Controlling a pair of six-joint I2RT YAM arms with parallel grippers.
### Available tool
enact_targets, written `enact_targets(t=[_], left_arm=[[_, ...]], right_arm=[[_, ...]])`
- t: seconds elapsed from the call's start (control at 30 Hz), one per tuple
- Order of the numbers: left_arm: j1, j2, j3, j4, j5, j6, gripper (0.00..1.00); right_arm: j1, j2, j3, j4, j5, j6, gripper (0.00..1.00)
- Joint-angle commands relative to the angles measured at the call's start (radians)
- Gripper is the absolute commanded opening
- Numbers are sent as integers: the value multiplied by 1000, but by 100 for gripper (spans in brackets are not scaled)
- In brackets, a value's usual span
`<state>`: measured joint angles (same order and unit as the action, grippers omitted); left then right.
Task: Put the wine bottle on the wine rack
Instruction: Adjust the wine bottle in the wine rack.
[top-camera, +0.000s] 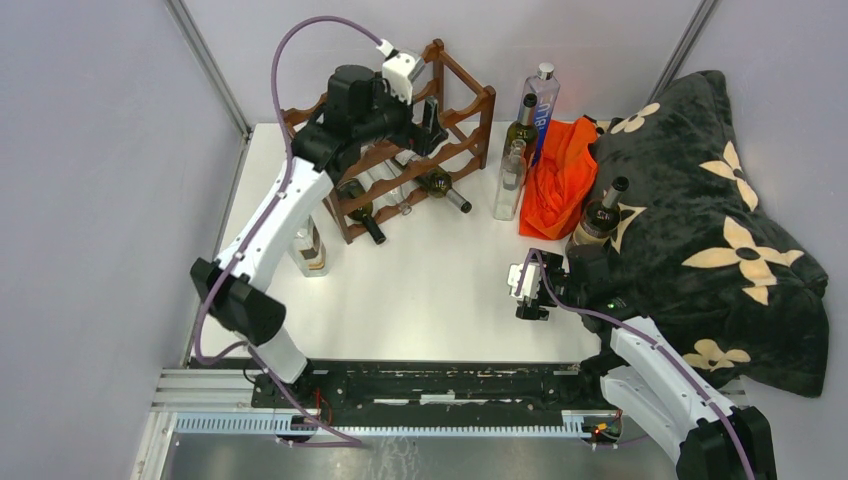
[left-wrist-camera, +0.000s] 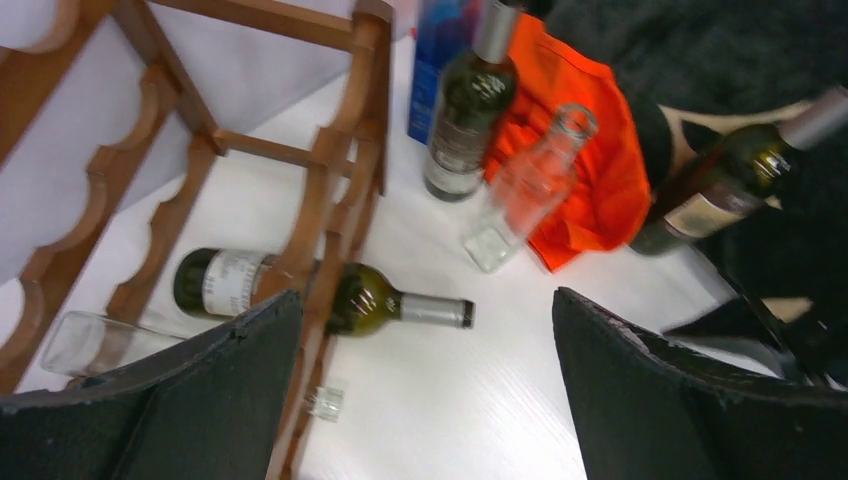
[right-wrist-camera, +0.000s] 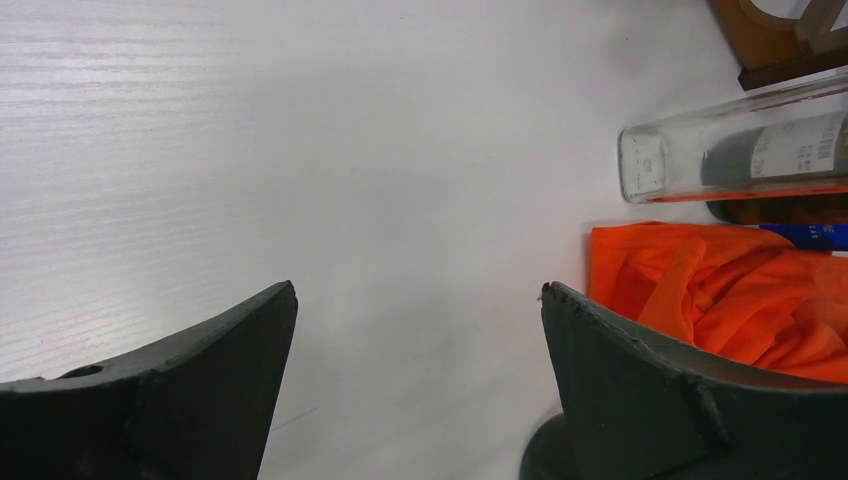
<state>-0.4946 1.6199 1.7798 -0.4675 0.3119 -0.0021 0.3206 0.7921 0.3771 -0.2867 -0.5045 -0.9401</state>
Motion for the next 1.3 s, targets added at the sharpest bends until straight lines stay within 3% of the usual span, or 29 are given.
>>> enact_targets(t=[0.0,0.1,0.23,0.47,0.6,0.83,1.03,1.27], left_arm=[[11,132,205,-109,-87,72,96],[12,224,308,-166,-184,151,89],[26,309,368,-194,-175,206,81],[28,436,451,-193,-210,284,78],[31,476,457,-200,-235,334,69],[40,434,374,-232,-175,383,50],[48,372,334,-254,-124,401,14],[59,295,289,-272,-88,408,9]], right_arm=[[5,0,-7,15,-22,-8,98],[4,-5,-7,15,-22,-9,98],[4,-3,-7,14,-24,-9,98],[3,5,-9,13,-24,-9,98],[5,6,-8,13,-20,-11,98],[6,8,-7,14,-22,-11,98],[5,7,-6,14,-21,-11,98],[5,8,-7,13,-21,-11,98]])
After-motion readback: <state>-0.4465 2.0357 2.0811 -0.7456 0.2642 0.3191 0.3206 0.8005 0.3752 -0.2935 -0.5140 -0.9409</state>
